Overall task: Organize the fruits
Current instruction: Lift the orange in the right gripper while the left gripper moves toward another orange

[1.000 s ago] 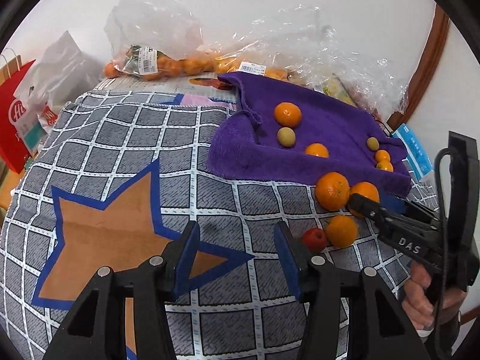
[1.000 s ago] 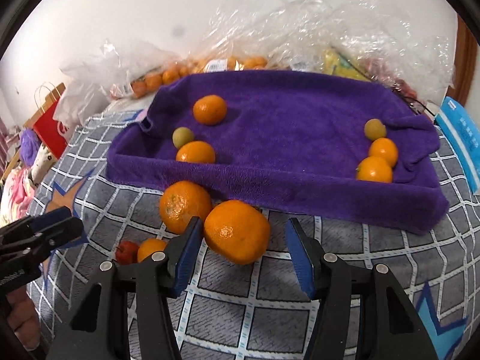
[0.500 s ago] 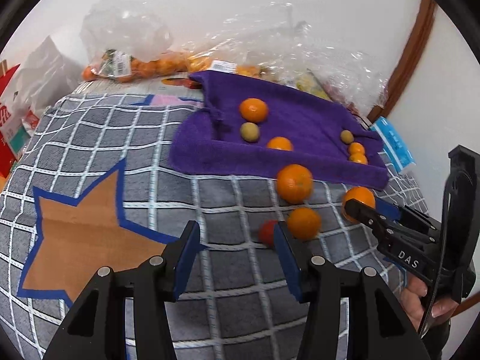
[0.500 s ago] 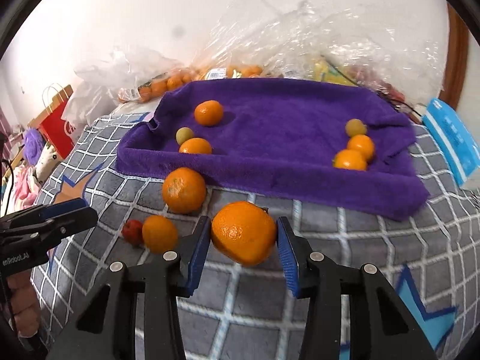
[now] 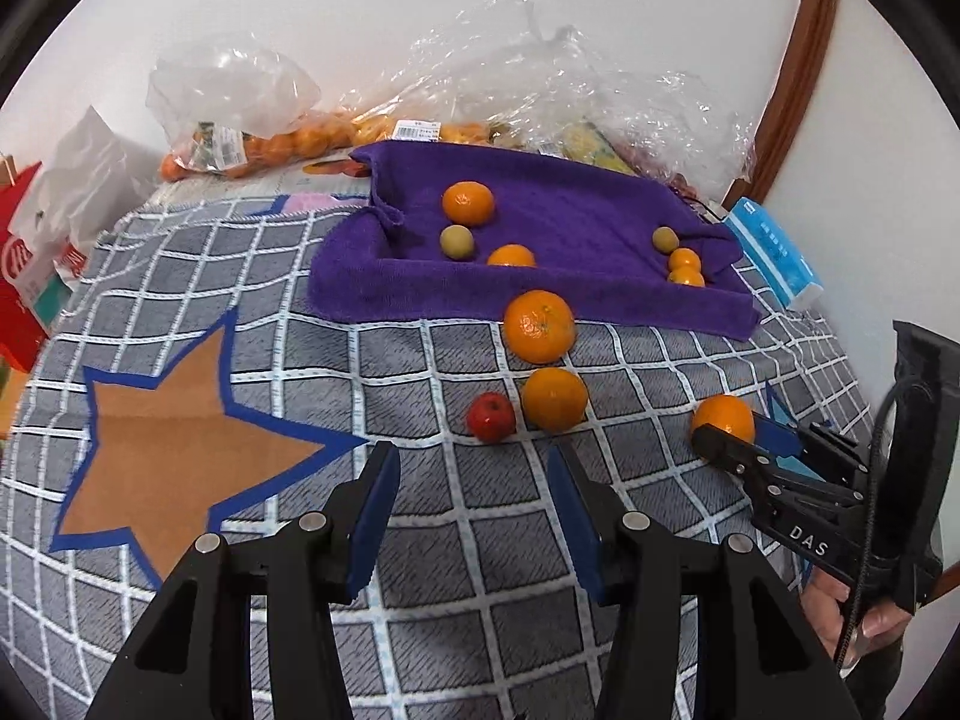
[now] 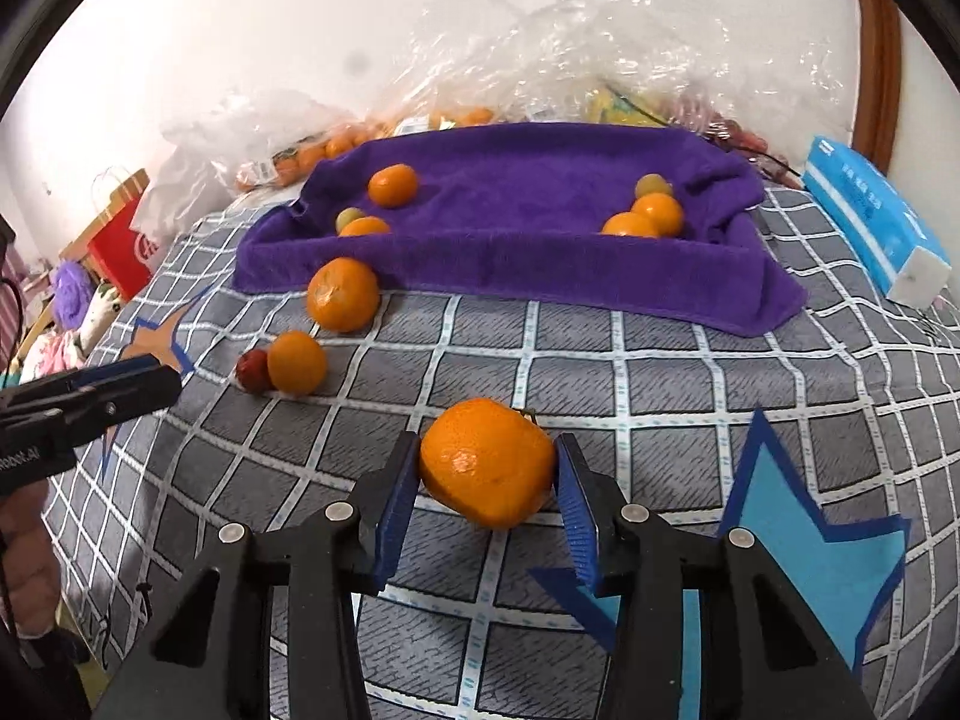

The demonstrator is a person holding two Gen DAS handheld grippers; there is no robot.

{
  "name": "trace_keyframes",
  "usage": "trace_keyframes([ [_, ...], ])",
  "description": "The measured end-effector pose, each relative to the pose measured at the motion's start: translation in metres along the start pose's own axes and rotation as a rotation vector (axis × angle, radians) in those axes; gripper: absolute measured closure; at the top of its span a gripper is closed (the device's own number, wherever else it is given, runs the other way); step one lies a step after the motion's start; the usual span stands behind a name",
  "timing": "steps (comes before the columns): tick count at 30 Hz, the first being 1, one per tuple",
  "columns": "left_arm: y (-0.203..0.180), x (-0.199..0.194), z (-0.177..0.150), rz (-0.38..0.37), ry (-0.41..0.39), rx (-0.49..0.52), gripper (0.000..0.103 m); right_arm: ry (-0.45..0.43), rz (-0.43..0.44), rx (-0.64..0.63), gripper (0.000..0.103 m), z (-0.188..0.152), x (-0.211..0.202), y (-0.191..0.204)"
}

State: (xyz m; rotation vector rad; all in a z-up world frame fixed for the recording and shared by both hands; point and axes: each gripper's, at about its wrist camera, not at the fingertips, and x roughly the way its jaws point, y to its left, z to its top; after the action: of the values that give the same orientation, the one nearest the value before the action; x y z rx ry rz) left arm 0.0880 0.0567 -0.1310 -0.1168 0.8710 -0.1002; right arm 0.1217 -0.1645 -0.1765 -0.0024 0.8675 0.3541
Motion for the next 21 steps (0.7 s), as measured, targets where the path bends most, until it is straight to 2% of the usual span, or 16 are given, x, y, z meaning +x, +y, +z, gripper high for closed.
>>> trace_keyframes([
  [6, 0.002, -0.011, -0.006, 0.025, -0.019, 0.011, 0.054, -0.034, -0.017, -0.005, 0.060, -0.004, -0.007, 0.001],
  [9, -0.001, -0.009, -0.007, 0.010, -0.015, 0.011, 0.054, -0.071, -0.020, 0.013, 0.060, -0.007, -0.019, -0.004],
  [14, -0.018, -0.003, -0.003, -0.011, -0.014, 0.051, 0.054, -0.125, -0.113, 0.016, 0.060, -0.012, -0.039, -0.015],
  [21, -0.039, 0.015, 0.008, -0.031, 0.002, 0.070, 0.054, -0.153, -0.119, 0.063, 0.060, -0.012, -0.047, -0.034],
])
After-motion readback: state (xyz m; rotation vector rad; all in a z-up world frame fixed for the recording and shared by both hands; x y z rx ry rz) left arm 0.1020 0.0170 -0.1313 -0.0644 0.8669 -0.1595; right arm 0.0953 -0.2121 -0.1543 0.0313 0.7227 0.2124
